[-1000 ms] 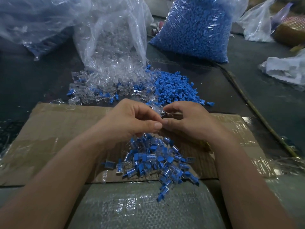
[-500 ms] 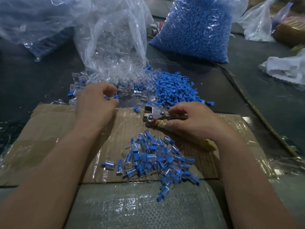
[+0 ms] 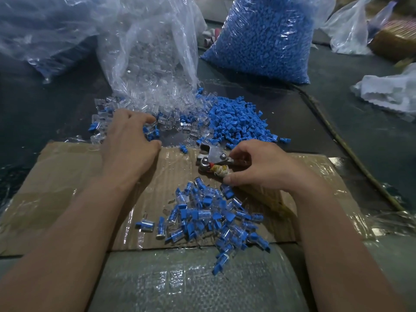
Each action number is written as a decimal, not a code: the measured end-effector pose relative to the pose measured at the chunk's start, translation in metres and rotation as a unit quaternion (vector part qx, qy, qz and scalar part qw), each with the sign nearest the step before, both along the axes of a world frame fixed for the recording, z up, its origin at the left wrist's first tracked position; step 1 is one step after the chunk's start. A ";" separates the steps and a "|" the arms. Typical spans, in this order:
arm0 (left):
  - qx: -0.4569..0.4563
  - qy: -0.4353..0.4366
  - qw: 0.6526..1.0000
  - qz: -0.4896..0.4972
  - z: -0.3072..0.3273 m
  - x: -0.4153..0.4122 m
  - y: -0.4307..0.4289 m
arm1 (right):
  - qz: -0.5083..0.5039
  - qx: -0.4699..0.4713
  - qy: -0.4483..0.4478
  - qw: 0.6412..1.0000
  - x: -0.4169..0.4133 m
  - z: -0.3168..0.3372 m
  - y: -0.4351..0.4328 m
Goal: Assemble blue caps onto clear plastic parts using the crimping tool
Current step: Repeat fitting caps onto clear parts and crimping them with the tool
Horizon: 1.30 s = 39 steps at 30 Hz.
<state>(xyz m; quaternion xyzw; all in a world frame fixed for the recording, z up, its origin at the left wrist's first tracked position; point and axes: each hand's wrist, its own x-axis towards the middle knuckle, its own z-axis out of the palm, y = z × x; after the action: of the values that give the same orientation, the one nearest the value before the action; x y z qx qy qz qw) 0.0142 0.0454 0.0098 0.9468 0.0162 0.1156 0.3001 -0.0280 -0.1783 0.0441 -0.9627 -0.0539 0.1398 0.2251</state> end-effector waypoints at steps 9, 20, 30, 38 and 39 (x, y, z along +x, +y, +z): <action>0.021 -0.022 0.984 -0.177 -0.007 -0.002 -0.016 | -0.044 -0.009 0.022 0.999 0.001 0.002 -0.010; -0.120 -0.007 0.975 -0.189 0.002 -0.012 -0.028 | -0.049 0.091 -0.171 0.980 0.000 0.004 0.011; -0.283 0.038 0.932 -0.222 0.012 -0.027 -0.037 | 0.010 0.116 -0.177 0.977 -0.002 -0.005 0.036; -0.148 -0.035 0.983 -0.105 0.005 -0.014 -0.029 | 0.016 0.074 -0.200 0.977 0.001 -0.009 0.037; -0.080 -0.047 0.992 -0.091 0.003 -0.009 -0.024 | 0.015 0.070 -0.200 0.977 0.001 -0.009 0.036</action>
<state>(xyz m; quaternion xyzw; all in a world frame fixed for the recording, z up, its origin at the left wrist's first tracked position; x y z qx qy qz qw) 0.0054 0.0212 0.0124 0.9108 -0.0750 0.1305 0.3845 -0.0273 -0.1426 0.0351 -0.9522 -0.1215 -0.0566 0.2746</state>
